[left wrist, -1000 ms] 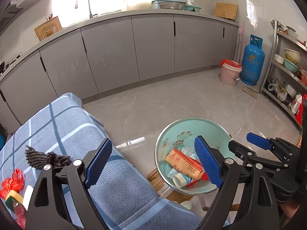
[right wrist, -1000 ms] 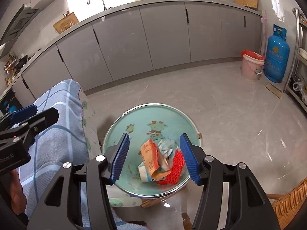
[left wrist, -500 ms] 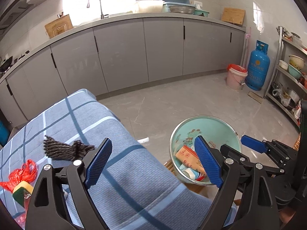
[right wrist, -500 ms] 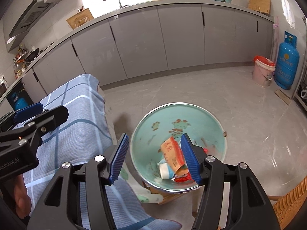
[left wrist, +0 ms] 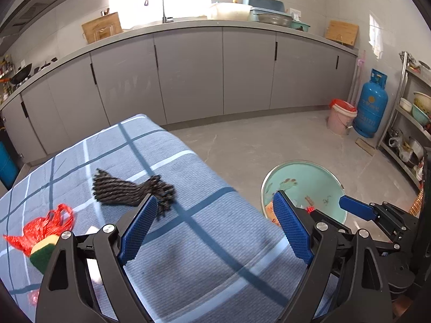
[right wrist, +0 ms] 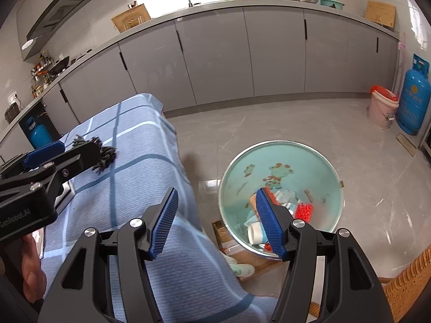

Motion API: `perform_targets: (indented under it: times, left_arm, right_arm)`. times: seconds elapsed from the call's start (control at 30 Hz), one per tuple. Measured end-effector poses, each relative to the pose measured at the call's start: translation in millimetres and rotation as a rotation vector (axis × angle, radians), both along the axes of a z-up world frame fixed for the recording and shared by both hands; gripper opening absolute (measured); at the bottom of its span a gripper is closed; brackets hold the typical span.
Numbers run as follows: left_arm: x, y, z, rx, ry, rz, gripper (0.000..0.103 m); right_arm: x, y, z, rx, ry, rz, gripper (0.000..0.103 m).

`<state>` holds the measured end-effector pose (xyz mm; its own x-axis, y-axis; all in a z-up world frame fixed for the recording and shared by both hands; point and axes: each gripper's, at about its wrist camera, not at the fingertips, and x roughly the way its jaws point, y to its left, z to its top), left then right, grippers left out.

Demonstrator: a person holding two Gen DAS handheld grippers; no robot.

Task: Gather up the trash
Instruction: 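Move both open grippers back over the table toward the remaining trash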

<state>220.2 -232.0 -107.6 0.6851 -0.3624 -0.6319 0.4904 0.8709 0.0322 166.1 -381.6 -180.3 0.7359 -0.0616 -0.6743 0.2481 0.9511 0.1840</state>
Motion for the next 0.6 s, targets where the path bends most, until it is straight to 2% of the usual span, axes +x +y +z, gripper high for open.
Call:
perform_targets:
  times: [0.6]
  left_arm:
    - [-9, 83, 12, -0.024, -0.034, 0.113, 0.087]
  right_arm:
    - [5, 73, 14, -0.020, -0.016, 0.122, 0.065]
